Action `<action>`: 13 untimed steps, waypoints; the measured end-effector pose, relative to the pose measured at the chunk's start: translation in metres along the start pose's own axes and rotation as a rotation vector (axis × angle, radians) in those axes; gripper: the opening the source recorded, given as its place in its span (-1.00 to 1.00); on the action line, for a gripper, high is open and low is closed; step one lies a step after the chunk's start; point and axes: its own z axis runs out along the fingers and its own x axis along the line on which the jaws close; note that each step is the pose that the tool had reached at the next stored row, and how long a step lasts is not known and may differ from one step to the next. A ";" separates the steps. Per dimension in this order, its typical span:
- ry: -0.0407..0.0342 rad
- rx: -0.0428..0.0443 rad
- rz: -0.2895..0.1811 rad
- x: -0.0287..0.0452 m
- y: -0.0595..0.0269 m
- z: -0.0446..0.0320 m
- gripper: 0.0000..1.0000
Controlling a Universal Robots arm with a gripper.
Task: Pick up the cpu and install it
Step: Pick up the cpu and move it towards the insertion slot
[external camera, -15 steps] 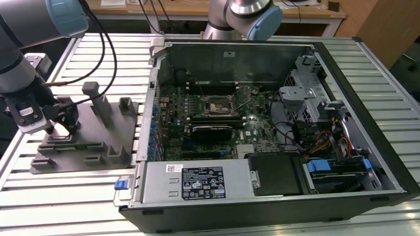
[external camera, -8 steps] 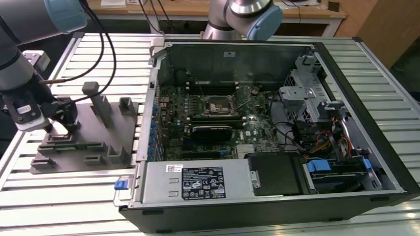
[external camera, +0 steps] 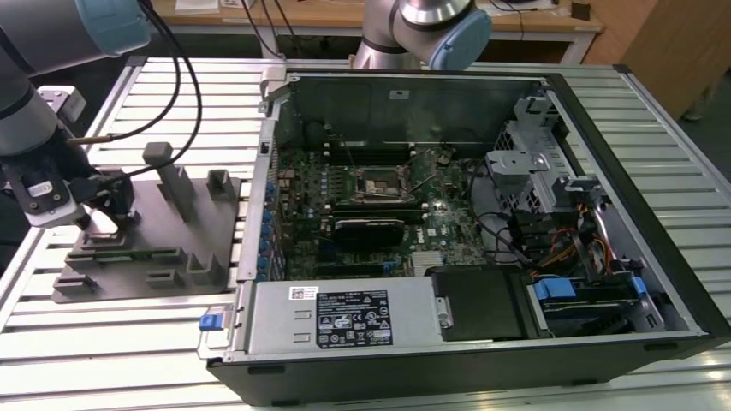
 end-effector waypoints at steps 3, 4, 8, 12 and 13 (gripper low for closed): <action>0.0003 0.0001 0.000 0.0001 0.0000 -0.0013 0.08; 0.0002 0.0001 0.000 0.0001 0.0000 -0.0020 0.08; 0.0000 0.0000 0.000 0.0000 0.0002 -0.0055 0.08; 0.0000 -0.0001 0.000 0.0000 0.0004 -0.0079 0.08; 0.0001 0.0000 0.000 0.0000 0.0004 -0.0088 0.08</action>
